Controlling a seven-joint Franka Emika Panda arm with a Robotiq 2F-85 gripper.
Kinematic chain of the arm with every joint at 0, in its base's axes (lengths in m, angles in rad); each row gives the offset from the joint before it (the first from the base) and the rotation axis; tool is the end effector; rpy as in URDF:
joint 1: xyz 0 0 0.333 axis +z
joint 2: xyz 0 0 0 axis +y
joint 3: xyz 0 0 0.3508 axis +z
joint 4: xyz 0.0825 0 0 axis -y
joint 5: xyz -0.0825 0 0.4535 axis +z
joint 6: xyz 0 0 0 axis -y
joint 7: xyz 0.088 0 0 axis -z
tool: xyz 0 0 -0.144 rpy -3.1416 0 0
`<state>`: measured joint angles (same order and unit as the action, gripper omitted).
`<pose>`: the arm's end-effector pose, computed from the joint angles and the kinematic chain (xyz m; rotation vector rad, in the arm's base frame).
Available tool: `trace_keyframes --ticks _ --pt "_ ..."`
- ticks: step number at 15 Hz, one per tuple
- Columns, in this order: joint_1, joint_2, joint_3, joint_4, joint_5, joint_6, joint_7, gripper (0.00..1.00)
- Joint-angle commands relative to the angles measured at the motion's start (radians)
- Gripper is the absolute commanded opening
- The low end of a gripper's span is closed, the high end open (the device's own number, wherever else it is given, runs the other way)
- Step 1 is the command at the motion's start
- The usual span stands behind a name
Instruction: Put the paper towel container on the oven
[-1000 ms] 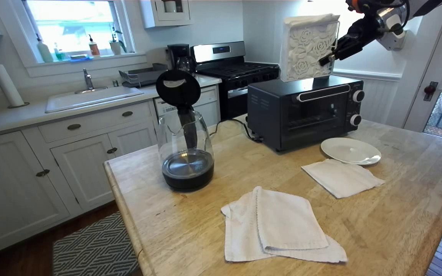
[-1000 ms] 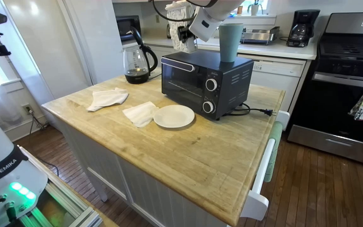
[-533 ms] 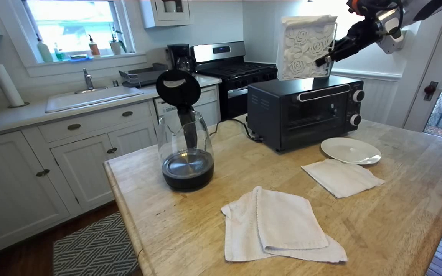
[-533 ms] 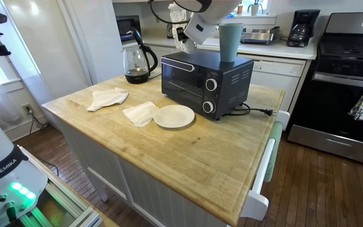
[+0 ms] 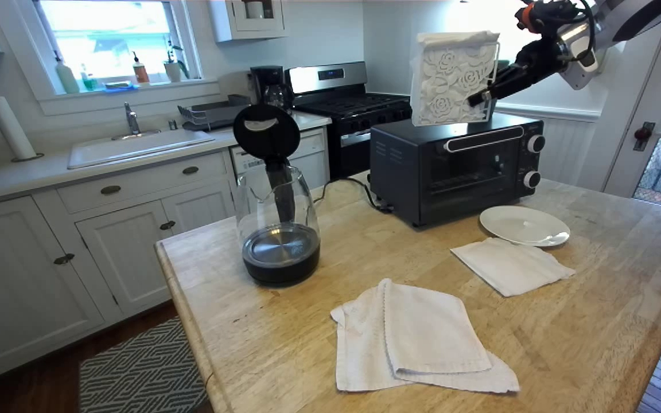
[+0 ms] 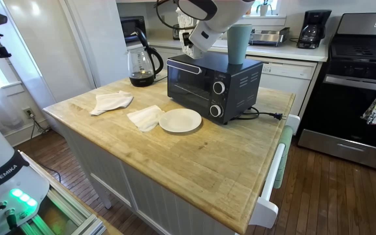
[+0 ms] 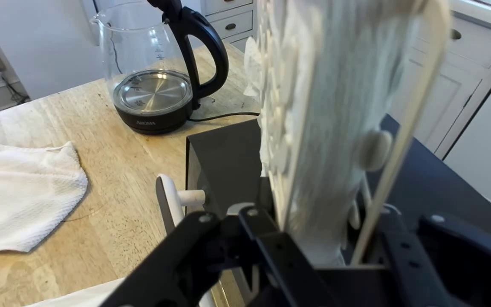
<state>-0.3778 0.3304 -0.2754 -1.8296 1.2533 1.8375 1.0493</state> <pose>0.6260 -0.3252 0.3546 -0.8921 1.9113 0.5254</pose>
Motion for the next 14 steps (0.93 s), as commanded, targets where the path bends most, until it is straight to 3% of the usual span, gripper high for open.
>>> trace_keyframes --ticks 1,2,3,5,8,10,14 --pt "0.014 0.009 -0.009 0.012 0.034 0.021 0.034 0.16" --pt "0.013 0.012 -0.008 0.013 0.036 0.022 0.035 0.16" --pt "0.013 0.015 -0.009 0.014 0.035 0.026 0.038 0.34" --pt "0.013 0.020 -0.009 0.015 0.033 0.030 0.042 0.60" --pt "0.011 0.019 -0.009 0.019 0.035 0.026 0.048 0.77" --pt "0.010 0.014 -0.009 0.019 0.038 0.024 0.048 0.98" --pt "0.014 -0.009 -0.012 0.001 0.041 0.031 0.048 1.00"
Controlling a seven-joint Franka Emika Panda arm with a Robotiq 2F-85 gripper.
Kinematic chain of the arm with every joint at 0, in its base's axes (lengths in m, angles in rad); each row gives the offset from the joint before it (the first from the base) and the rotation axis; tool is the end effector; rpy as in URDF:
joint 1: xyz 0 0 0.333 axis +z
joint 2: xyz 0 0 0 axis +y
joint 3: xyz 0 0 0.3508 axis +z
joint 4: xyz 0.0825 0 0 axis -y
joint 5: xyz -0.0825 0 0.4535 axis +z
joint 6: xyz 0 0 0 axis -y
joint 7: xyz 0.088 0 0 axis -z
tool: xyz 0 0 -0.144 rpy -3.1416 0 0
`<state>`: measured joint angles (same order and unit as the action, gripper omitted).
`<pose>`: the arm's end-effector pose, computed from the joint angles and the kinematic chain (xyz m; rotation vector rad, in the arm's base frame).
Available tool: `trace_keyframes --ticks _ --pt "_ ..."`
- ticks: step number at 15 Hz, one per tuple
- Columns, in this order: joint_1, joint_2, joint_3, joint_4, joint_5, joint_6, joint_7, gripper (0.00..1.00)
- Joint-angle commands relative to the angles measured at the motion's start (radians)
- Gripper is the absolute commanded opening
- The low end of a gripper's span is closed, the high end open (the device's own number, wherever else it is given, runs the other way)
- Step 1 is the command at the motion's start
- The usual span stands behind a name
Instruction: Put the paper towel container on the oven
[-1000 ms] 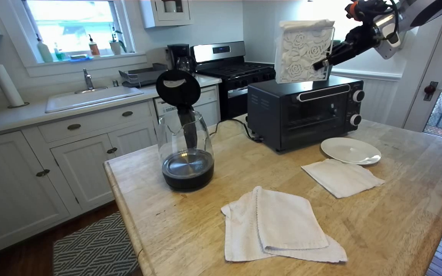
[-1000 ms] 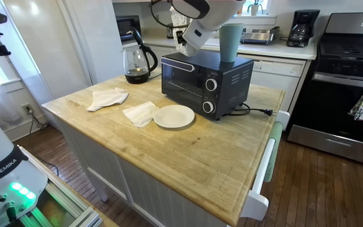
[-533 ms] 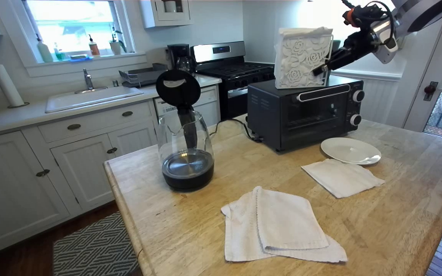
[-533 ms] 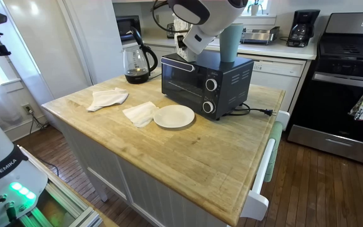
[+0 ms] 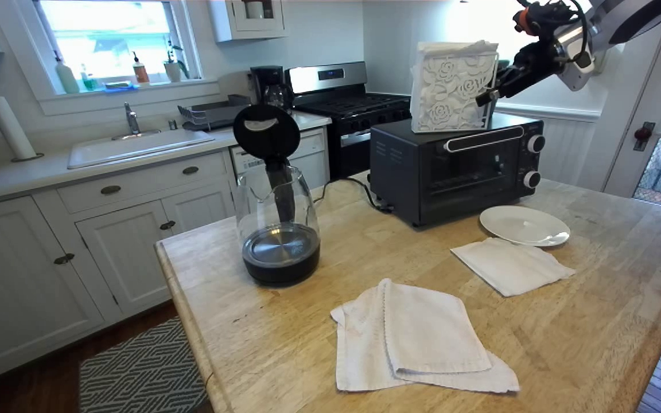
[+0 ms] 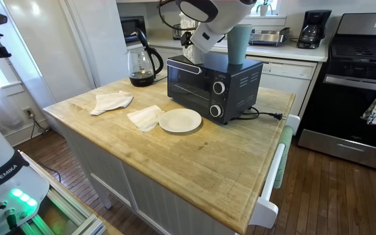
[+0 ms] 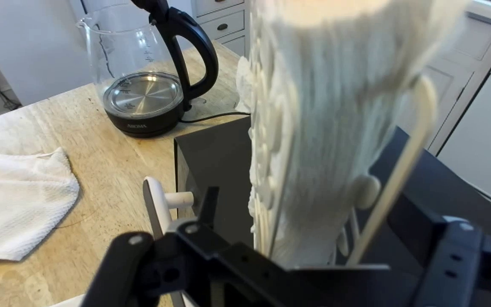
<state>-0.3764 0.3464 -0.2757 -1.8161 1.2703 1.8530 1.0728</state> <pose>0.6316 -0.3290 0.3514 -0.8530 1.9263 0.5245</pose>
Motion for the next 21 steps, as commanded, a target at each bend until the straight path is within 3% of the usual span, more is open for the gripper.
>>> trace_keyframes --ticks 1,9,15,18,21 --pt "0.013 -0.033 -0.013 -0.019 0.025 0.022 0.026 1.00" --pt "0.032 -0.116 -0.036 -0.093 -0.042 0.056 0.099 1.00" --pt "0.035 -0.197 -0.064 -0.167 -0.174 0.085 0.191 1.00" --pt "0.031 -0.241 -0.082 -0.199 -0.263 0.109 0.245 1.00" --pt "0.030 -0.310 -0.107 -0.226 -0.485 0.101 0.324 1.00"
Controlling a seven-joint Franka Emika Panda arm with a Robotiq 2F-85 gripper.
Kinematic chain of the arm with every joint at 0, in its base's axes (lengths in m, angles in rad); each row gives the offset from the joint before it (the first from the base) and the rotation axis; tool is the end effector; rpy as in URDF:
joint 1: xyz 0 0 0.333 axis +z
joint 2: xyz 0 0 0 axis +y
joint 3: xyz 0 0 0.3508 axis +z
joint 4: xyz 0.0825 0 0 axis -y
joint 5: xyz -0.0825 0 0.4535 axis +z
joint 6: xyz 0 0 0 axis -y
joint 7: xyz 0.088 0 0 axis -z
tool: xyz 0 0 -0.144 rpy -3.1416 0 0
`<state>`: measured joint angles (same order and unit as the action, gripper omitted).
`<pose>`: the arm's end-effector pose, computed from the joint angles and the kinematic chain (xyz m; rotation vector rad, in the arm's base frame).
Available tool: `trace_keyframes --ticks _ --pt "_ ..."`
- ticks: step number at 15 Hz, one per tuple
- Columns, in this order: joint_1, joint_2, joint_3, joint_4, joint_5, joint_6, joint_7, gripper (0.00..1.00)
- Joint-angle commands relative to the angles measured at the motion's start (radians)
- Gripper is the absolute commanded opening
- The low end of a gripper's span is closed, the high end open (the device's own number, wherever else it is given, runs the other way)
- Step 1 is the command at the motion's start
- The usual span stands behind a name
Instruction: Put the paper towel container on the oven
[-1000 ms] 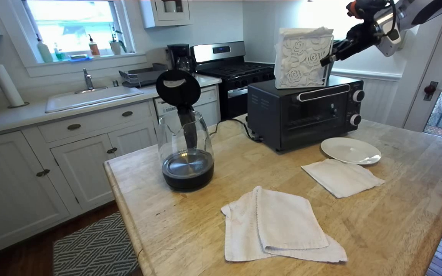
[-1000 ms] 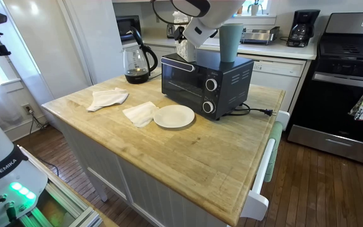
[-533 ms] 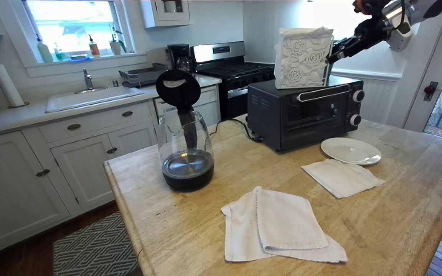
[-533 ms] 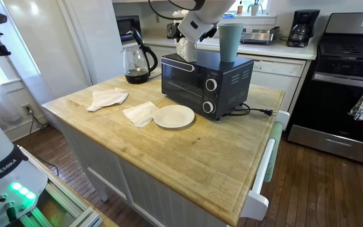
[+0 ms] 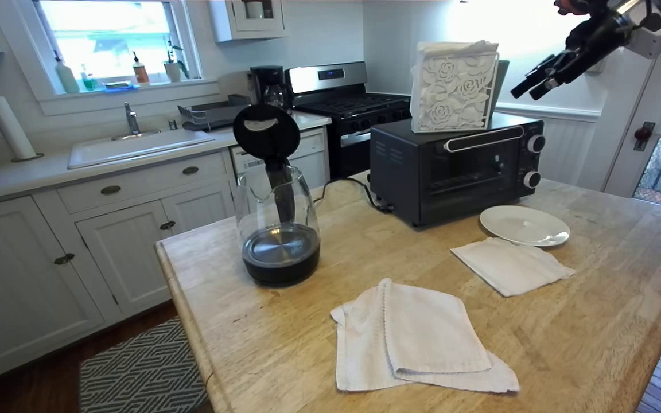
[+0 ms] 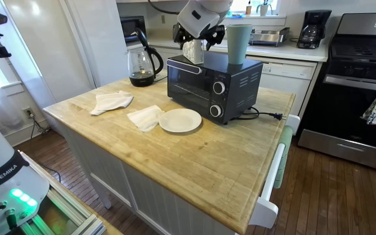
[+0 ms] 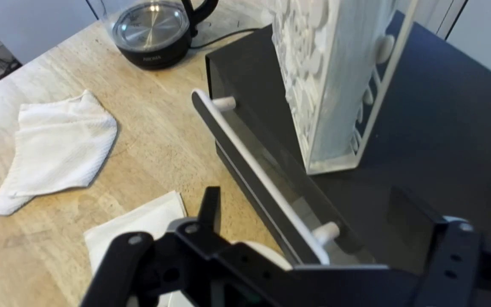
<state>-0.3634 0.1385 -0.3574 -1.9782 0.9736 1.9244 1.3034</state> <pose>0.5428 -0.3555 0.3864 -0.7744 2.2206 0.4858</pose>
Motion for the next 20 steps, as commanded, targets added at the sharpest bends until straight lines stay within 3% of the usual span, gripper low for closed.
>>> trace_keyframes --ticks 1,2,3,6,10,13,15,16,20 --pt "0.012 -0.127 -0.030 -0.071 -0.269 -0.012 0.105 1.00" --pt "0.038 -0.153 -0.065 -0.078 -0.346 -0.029 0.118 1.00" --pt "0.007 -0.182 -0.037 -0.082 -0.424 -0.029 0.152 1.00" --pt "-0.003 -0.281 -0.021 -0.085 -0.658 -0.051 0.242 1.00" --pt "-0.010 -0.484 0.034 -0.135 -0.916 -0.263 0.205 1.00" --pt "-0.016 -0.507 0.040 -0.113 -0.989 -0.377 0.056 1.00" --pt "-0.012 -0.459 0.014 -0.054 -1.005 -0.405 -0.085 1.00" --pt "-0.024 -0.495 0.041 -0.089 -0.971 -0.381 0.019 1.00" --pt "-0.030 -0.474 0.031 -0.080 -0.983 -0.385 -0.066 1.00"
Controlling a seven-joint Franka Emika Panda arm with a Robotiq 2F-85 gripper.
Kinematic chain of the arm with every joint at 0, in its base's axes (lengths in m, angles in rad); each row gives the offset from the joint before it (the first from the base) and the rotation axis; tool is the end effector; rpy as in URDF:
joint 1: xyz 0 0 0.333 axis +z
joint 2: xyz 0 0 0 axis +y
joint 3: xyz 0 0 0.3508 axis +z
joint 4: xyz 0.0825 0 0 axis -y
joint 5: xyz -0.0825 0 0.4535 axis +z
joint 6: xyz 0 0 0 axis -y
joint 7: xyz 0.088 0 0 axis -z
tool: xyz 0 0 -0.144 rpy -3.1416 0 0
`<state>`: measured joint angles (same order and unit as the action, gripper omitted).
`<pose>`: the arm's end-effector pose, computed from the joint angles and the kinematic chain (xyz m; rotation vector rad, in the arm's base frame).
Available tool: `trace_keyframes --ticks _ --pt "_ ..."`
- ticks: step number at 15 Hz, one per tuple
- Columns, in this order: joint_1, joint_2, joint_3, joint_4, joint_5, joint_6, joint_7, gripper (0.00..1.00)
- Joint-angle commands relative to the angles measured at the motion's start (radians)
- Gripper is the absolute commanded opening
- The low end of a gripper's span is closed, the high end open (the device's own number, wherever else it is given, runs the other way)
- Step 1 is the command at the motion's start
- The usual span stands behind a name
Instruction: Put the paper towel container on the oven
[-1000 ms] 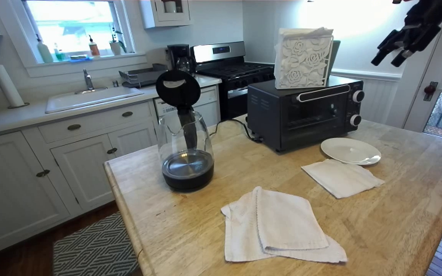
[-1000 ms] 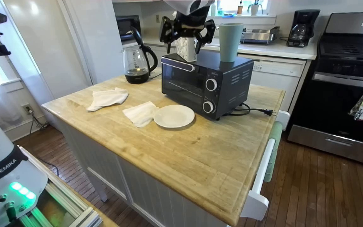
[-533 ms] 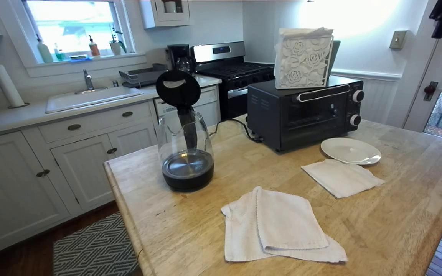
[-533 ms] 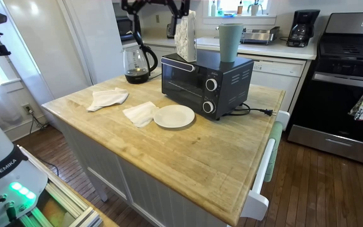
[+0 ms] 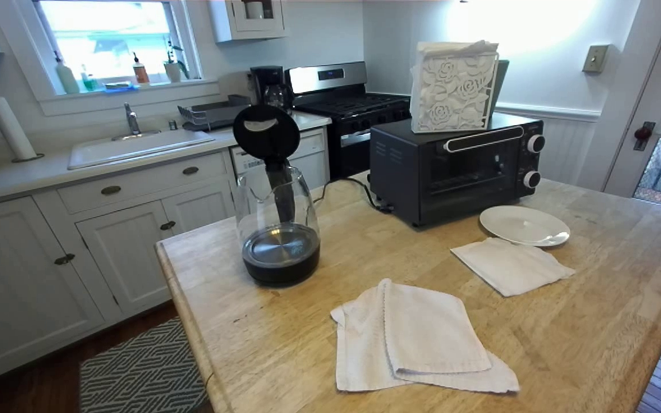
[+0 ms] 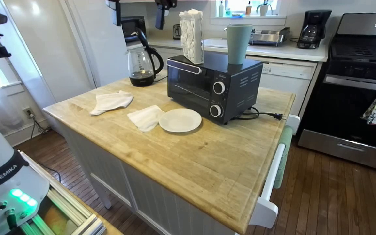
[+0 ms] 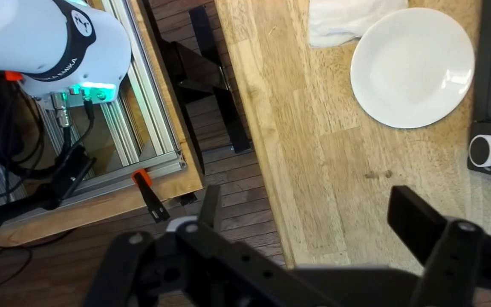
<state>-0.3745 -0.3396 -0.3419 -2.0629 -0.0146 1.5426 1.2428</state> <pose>0.3564 -0.3317 0.5361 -1.7572 2.5337 0.3366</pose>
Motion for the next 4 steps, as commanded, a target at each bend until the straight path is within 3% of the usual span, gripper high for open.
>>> trace_keyframes --ticks 1,4 --pt "-0.018 0.007 0.015 0.005 0.005 -0.003 -0.007 1.00" --pt "-0.018 0.009 0.015 0.005 0.005 -0.003 -0.008 1.00"
